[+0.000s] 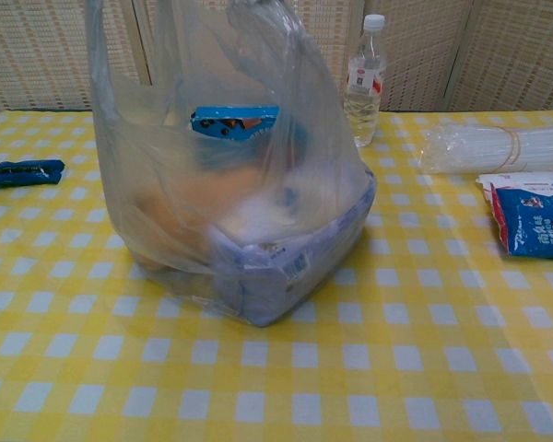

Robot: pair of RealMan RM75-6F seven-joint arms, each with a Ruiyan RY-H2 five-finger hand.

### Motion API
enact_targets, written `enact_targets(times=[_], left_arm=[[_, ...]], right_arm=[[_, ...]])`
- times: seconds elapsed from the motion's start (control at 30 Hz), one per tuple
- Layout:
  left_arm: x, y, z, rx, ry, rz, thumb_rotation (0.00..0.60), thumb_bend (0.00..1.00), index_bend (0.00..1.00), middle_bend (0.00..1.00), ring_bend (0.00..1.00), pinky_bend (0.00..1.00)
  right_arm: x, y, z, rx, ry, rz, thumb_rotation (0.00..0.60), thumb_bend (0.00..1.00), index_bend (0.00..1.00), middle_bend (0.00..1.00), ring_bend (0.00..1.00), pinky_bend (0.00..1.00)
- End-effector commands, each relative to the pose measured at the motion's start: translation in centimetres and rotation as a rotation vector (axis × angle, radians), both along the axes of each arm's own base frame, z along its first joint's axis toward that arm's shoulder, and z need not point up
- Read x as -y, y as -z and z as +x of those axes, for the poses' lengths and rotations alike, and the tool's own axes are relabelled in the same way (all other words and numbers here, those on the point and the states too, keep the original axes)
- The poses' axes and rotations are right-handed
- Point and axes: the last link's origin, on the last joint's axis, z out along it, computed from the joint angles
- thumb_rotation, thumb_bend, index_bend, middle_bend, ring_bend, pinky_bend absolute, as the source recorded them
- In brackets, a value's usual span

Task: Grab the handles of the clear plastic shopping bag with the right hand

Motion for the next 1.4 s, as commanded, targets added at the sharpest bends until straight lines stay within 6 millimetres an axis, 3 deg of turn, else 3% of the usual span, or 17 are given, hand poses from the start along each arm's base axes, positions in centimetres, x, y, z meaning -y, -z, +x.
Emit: enact_targets(times=[0.03,0.3,0.43,0.73,0.97,1.4], left_arm=[[0.0,0.1,0.0,-0.002,0.000,0.000,0.600,0.17,0.00,0.00,0.00,0.00],[0.1,0.1,0.2,0.004,0.007,-0.005,0.600,0.17,0.00,0.00,0.00,0.00],[0.2,-0.2,0.1,0.009,0.004,0.008,0.600,0.17,0.00,0.00,0.00,0.00],[0.0,-0.5,-0.1,0.017,-0.007,0.013,0.600,0.17,0.00,0.00,0.00,0.00],[-0.4,-0.5,-0.3,0.018,-0.020,0.012,0.600,0.17,0.00,0.00,0.00,0.00],[-0.7,-0.8,-0.6,0.025,-0.037,0.026,0.600,0.17,0.00,0.00,0.00,0.00]], right_arm=[[0.0,0.0,0.0,0.001,0.001,0.000,0.600,0.22,0.00,0.00,0.00,0.00],[0.2,0.4,0.0,0.027,-0.005,0.036,0.600,0.22,0.00,0.00,0.00,0.00],[1.4,0.9,0.3,0.110,-0.037,0.111,0.600,0.22,0.00,0.00,0.00,0.00],[4.6,1.1,4.9,0.425,-0.333,0.335,0.600,0.22,0.00,0.00,0.00,0.00],[6.9,1.8,7.1,0.660,-0.418,0.490,0.600,0.22,0.00,0.00,0.00,0.00],[10.2,4.8,12.0,0.775,-0.517,0.727,0.600,0.21,0.00,0.00,0.00,0.00]])
